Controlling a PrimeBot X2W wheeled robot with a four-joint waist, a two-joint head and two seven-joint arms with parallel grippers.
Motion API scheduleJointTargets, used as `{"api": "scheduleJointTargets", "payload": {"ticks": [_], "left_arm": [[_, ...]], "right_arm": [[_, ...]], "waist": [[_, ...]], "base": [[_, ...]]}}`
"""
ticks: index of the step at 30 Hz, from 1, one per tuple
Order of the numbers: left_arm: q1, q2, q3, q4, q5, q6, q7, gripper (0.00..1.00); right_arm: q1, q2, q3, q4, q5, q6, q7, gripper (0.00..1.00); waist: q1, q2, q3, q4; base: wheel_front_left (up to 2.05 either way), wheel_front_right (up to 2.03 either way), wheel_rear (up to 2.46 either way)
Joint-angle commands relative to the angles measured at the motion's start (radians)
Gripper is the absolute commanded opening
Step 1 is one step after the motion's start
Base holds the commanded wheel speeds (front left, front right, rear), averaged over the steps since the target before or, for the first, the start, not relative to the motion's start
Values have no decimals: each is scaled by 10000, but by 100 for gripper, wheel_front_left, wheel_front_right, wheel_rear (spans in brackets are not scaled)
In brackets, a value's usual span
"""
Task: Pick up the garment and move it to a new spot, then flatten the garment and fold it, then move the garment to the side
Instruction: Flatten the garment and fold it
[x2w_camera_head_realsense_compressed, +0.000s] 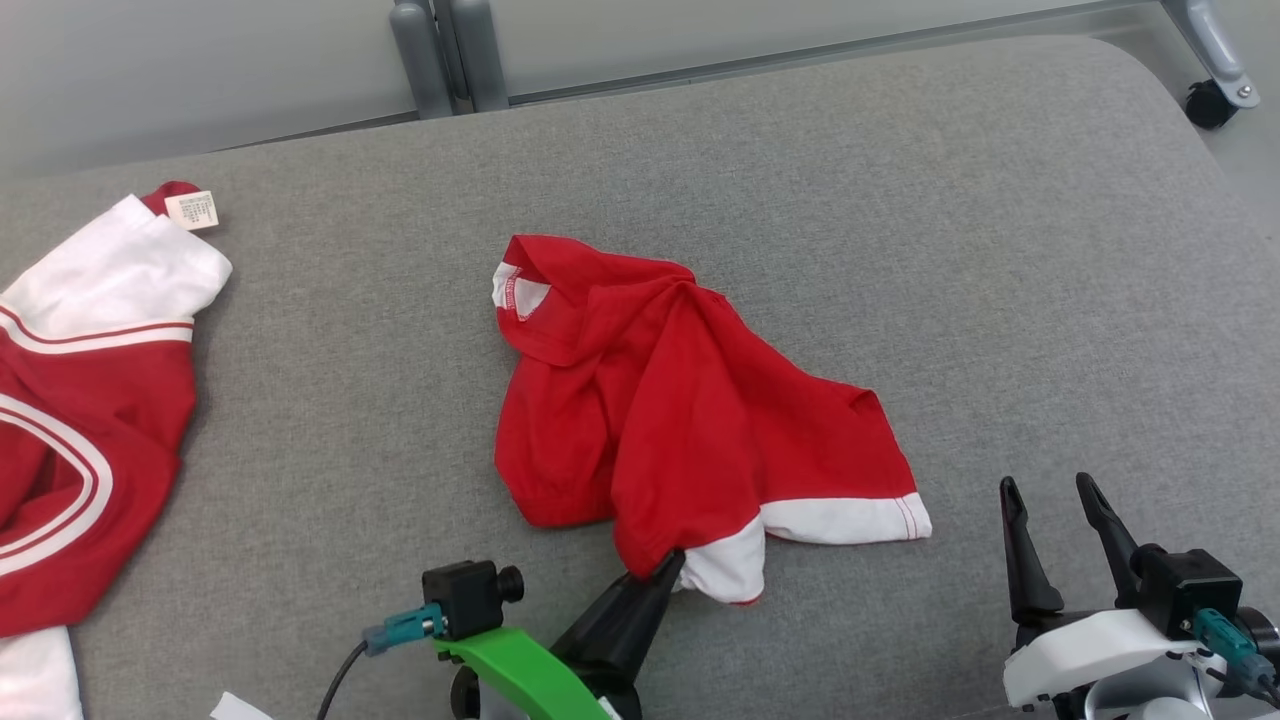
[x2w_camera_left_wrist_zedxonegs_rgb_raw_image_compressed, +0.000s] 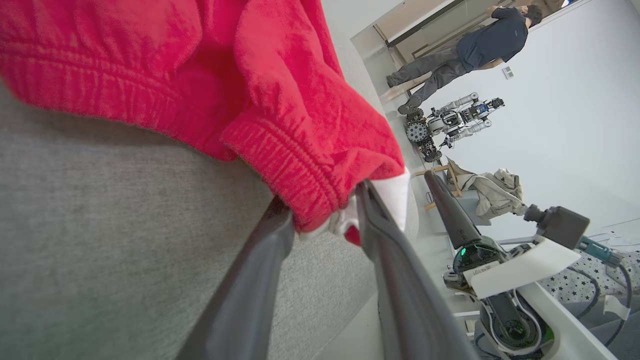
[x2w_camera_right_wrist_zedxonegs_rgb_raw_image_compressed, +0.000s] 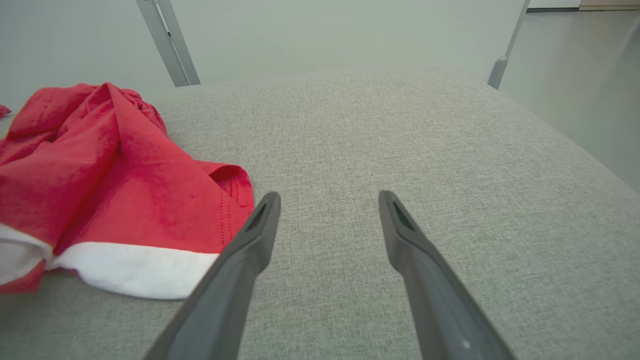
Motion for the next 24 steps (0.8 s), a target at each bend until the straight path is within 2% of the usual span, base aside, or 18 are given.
{"api": "scheduleJointTargets", "payload": {"ticks": [1, 7, 10, 14, 15, 17, 20, 21, 22, 23, 24], "left_arm": [[-179, 271, -109, 3, -52, -29, -23, 0], [-392, 1290, -233, 222, 772, -28, -159, 0], [-492, 1950, -269, -12, 1182, 251, -86, 0], [-609, 2715, -608, -460, 2150, 1233, 351, 0], [-669, 2903, -743, -534, 2441, 1654, 525, 0], [-673, 2965, -927, -567, 2846, 2250, 678, 0], [-583, 2784, -1126, -339, 3244, 2853, 781, 0], [-550, 2667, -1102, -285, 3231, 2978, 701, 16], [-513, 2549, -1080, -262, 3215, 3045, 612, 69], [-469, 2435, -1069, -201, 3205, 3116, 524, 100], [-442, 2381, -1035, -158, 3220, 3167, 449, 100]], "right_arm": [[54, 13, -66, 0, 54, -3, -29, 100], [173, 56, -263, -23, 83, -3, -29, 100], [154, 80, -298, -22, 90, -3, -29, 100], [115, 96, -282, 18, 94, -3, -29, 100], [81, 105, -268, 28, 88, -3, -29, 100], [20, 120, -254, 31, 82, -3, -29, 100], [1, 142, -189, 65, 101, -3, -29, 100], [-4, 147, -173, 68, 109, -3, -29, 100], [-3, 144, -176, 64, 115, -3, -29, 100], [11, 140, -195, 59, 112, -3, -29, 100], [31, 134, -216, 53, 101, -3, -29, 100]], "waist": [[0, 0, -24, 49], [0, 0, -126, 308], [0, 0, -130, 406], [0, 0, -127, 504], [0, 0, -105, 514], [0, 0, -61, 519], [0, 0, 8, 500], [0, 0, 22, 494], [0, 0, 32, 491], [0, 0, 39, 490], [0, 0, 44, 490]], "base": [[0, 0, 0], [0, 0, 0], [0, 0, 0], [0, 0, 0], [0, 0, 0], [0, 0, 0], [0, 0, 0], [0, 0, 0], [0, 0, 0], [0, 0, 0], [0, 0, 0]]}}
